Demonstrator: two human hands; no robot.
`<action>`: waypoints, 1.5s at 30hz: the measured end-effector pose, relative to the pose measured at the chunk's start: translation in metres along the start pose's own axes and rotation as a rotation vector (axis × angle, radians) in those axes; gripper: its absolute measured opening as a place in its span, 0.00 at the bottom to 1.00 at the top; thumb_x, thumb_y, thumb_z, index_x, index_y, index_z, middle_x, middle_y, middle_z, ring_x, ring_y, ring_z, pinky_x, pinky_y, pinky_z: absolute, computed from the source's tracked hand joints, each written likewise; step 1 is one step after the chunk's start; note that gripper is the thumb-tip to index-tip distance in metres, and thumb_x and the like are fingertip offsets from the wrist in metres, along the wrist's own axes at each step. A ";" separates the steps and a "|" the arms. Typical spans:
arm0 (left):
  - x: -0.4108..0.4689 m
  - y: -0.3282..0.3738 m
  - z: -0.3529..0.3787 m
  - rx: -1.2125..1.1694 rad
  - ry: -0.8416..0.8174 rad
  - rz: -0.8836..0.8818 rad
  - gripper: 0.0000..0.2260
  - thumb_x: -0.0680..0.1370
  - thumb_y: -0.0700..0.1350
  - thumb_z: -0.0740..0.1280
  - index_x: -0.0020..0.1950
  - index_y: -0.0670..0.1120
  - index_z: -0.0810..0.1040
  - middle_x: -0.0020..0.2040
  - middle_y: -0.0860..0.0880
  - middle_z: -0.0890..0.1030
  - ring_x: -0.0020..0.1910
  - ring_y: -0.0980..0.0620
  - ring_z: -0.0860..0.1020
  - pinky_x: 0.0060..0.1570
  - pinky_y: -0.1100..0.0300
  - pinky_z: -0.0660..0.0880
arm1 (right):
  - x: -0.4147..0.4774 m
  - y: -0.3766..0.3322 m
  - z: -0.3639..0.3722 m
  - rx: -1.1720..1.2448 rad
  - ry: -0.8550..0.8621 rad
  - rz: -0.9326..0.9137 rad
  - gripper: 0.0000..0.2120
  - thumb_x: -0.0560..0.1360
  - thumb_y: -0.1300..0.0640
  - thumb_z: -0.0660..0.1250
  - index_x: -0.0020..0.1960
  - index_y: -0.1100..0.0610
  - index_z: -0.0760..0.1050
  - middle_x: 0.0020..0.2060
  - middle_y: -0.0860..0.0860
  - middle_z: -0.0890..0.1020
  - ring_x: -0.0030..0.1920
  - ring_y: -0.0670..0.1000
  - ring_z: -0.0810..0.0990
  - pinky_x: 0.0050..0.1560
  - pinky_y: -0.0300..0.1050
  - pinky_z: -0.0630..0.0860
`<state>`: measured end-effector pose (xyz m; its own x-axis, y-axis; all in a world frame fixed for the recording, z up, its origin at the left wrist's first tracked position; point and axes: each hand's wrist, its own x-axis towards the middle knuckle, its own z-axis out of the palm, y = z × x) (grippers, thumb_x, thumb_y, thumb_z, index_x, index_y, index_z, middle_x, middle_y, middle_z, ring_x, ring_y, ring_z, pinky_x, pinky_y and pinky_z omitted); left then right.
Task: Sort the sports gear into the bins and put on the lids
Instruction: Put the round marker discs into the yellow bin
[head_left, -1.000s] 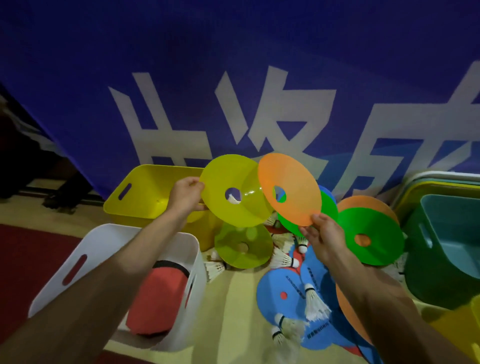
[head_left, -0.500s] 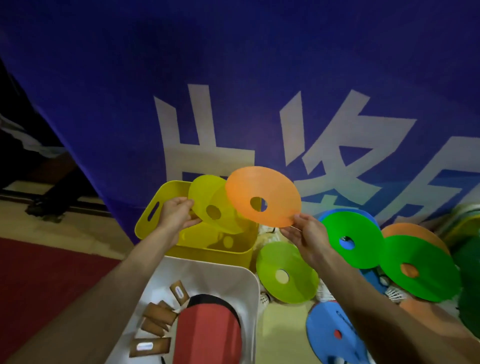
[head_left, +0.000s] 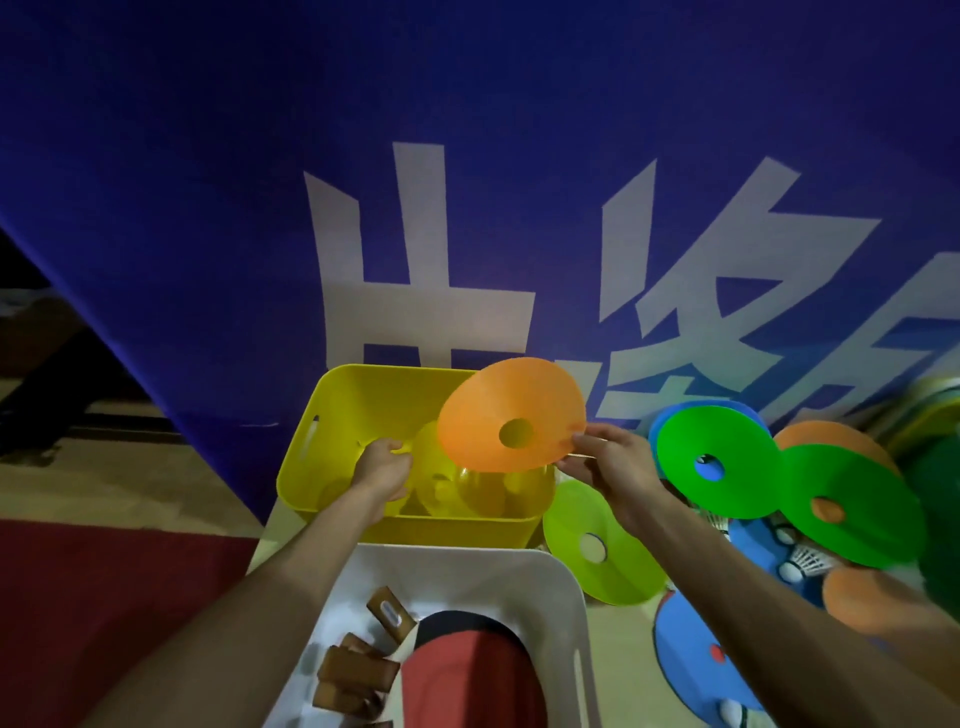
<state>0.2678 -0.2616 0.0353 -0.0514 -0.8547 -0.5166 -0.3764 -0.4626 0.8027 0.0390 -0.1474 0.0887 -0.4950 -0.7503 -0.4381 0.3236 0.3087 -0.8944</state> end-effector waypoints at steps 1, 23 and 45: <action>0.001 -0.001 -0.003 0.046 0.014 0.025 0.20 0.77 0.38 0.63 0.69 0.43 0.70 0.60 0.40 0.77 0.56 0.41 0.76 0.57 0.48 0.76 | 0.001 0.002 0.003 -0.034 0.001 0.000 0.09 0.76 0.66 0.65 0.56 0.64 0.76 0.44 0.61 0.84 0.38 0.55 0.85 0.41 0.44 0.82; -0.050 0.012 -0.069 -0.182 0.072 0.322 0.07 0.80 0.39 0.63 0.53 0.48 0.78 0.55 0.46 0.80 0.54 0.50 0.80 0.57 0.53 0.77 | 0.023 0.039 0.098 -0.740 -0.081 0.059 0.10 0.74 0.67 0.66 0.55 0.68 0.76 0.39 0.59 0.83 0.43 0.58 0.84 0.53 0.56 0.80; -0.119 0.056 0.065 -0.049 -0.251 0.441 0.08 0.78 0.35 0.62 0.54 0.44 0.77 0.45 0.48 0.81 0.42 0.53 0.80 0.45 0.63 0.74 | -0.002 -0.016 -0.075 -0.466 0.020 -0.088 0.09 0.77 0.67 0.61 0.56 0.62 0.76 0.44 0.58 0.82 0.37 0.53 0.81 0.35 0.44 0.79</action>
<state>0.1922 -0.1706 0.1222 -0.4185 -0.8910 -0.1759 -0.2249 -0.0860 0.9706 -0.0257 -0.1066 0.0975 -0.5215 -0.7754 -0.3559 -0.1142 0.4768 -0.8716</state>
